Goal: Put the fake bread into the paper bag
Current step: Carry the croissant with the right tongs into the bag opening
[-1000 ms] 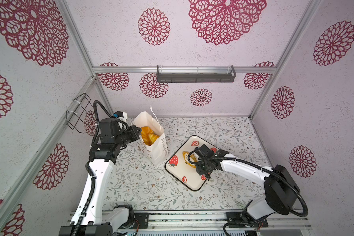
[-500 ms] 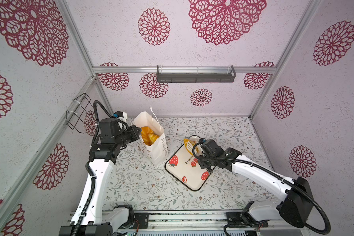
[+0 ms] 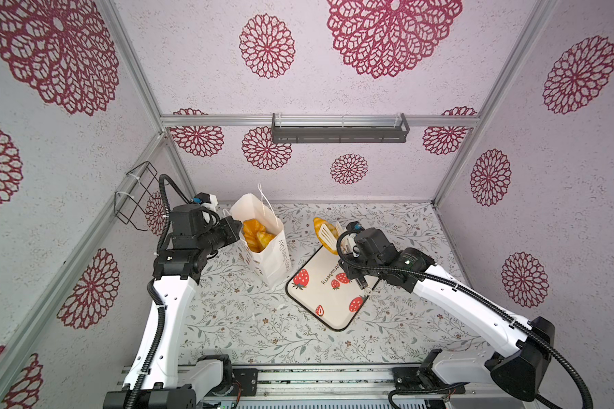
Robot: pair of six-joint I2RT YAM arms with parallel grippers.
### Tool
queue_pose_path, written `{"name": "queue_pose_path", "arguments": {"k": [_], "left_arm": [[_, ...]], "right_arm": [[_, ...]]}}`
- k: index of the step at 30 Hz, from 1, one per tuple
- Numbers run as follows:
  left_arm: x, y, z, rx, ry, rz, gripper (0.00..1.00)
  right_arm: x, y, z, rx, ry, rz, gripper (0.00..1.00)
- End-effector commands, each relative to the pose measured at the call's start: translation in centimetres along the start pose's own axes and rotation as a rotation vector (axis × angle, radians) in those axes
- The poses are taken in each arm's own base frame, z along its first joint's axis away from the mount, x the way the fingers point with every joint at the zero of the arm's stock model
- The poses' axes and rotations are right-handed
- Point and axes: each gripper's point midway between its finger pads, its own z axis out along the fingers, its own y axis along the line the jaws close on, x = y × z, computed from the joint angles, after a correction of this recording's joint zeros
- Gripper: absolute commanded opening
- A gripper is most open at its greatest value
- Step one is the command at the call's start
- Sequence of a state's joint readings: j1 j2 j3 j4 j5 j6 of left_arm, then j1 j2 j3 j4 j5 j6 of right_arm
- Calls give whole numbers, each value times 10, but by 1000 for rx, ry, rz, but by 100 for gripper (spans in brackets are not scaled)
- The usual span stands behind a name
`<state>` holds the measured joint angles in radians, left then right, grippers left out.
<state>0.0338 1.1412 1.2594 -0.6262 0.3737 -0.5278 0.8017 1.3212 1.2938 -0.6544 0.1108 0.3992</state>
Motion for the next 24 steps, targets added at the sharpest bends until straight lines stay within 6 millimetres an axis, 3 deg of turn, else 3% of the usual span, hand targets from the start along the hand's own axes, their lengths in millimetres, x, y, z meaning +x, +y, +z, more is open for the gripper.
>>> {"name": "queue_pose_path", "arguments": {"k": [1,13,17,24], "left_arm": [[-9,1,-4,-9,-28,-4,0],[-11,1,-2,0,-26,-13,0],[-12,-1,-4,5,-30,-9,1],[-11,0,-6,-2,-31,-8,13]], "right_arm": [[-44,16,-24,-36,-141,-22,24],[-100,66,-49,-136,-259,-97,24],[-111,89,-51,-175,-273,-140,24],[-120,139,-50,-252,-276,-225,25]]}}
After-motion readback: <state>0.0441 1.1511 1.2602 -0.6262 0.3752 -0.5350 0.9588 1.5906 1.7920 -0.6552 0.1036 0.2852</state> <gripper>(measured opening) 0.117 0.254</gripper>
